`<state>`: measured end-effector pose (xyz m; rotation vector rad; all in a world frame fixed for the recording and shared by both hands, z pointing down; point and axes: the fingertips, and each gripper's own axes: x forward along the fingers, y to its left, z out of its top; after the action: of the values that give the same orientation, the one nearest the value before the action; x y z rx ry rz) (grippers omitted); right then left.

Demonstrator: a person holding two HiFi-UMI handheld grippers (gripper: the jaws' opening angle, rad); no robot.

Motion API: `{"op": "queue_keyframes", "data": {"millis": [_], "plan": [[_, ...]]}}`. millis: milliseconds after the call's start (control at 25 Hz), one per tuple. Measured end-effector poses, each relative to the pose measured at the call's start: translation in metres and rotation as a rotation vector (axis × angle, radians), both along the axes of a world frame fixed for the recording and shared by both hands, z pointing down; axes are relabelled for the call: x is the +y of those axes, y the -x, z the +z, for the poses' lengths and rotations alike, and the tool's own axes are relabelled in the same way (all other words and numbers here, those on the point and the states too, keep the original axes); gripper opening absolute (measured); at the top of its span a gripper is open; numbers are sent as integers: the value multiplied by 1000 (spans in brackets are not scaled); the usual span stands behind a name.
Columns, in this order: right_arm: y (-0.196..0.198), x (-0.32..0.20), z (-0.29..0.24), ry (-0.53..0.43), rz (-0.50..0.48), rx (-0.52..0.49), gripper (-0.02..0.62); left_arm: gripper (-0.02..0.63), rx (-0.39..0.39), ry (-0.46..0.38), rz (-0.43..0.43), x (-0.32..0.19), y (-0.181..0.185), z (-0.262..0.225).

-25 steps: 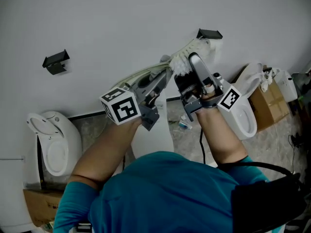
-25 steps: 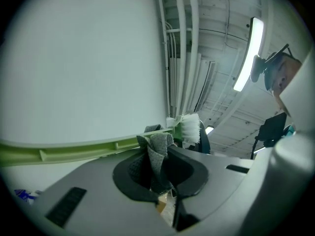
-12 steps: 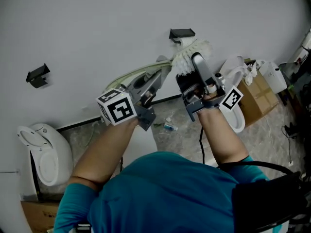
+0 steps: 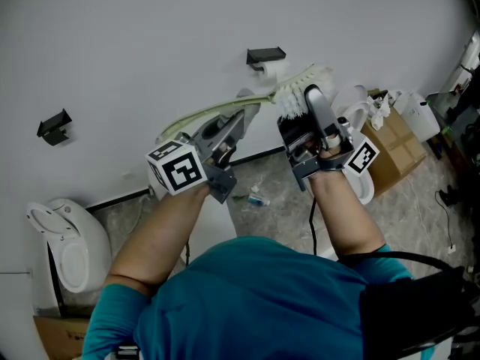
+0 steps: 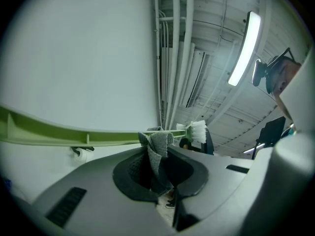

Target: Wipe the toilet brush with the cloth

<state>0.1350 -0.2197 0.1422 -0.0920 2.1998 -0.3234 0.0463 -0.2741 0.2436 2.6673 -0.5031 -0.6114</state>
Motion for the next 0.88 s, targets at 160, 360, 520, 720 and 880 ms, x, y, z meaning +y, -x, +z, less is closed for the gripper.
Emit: {"op": "queue_keyframes", "data": {"millis": [160, 360, 520, 720, 880], "plan": [[-7, -1, 3, -1, 4, -5, 143, 38, 10, 10, -11, -6, 3, 6], [-10, -3, 7, 3, 6, -12, 143, 38, 4, 28, -42, -12, 14, 14], [-6, 1, 2, 5, 3, -16, 142, 40, 13, 36, -62, -11, 28, 13], [-4, 2, 2, 6, -6, -23, 142, 38, 15, 42, -90, -14, 41, 16], [-3, 3, 0, 2, -13, -25, 142, 38, 22, 47, -112, -14, 50, 17]]}}
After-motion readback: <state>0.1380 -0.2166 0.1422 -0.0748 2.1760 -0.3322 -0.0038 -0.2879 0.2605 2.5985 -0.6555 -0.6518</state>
